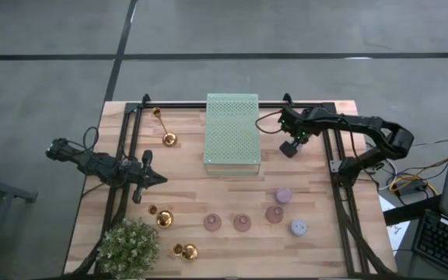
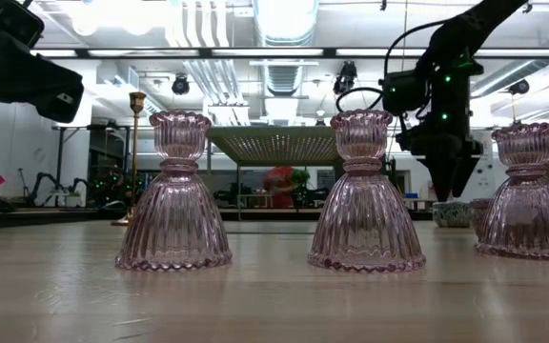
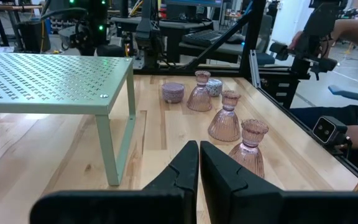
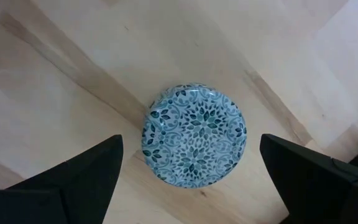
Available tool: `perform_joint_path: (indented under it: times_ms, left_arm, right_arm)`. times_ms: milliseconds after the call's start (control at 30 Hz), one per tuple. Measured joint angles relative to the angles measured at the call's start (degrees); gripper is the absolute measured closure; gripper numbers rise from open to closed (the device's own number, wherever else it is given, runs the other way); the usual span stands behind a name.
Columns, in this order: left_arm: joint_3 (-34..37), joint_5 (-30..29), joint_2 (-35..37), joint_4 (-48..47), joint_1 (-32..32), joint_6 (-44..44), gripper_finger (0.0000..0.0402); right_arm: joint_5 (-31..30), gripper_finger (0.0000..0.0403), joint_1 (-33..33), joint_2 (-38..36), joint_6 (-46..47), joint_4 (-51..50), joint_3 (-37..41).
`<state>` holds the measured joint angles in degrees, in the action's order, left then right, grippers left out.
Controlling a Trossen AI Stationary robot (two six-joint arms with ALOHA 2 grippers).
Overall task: Pick & Place candle stick holders
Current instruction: Put the green scented candle on the shelf
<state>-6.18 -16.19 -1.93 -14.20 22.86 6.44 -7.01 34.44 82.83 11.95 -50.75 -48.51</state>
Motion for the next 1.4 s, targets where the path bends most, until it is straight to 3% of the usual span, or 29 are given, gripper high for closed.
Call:
perform_joint_path:
  times_ms: [967, 1400]
  left_arm:
    - [0.0, 0.0, 0.0, 0.0, 0.0, 0.0, 0.0381]
    - [0.0, 0.0, 0.0, 0.0, 0.0, 0.0, 0.0381]
  right_arm:
    - [0.9, 0.0031, 0.1, 2.4, -4.7, 3.5, 3.5]
    - [1.2, 0.0110, 0.1, 2.3, -4.9, 3.4, 3.5]
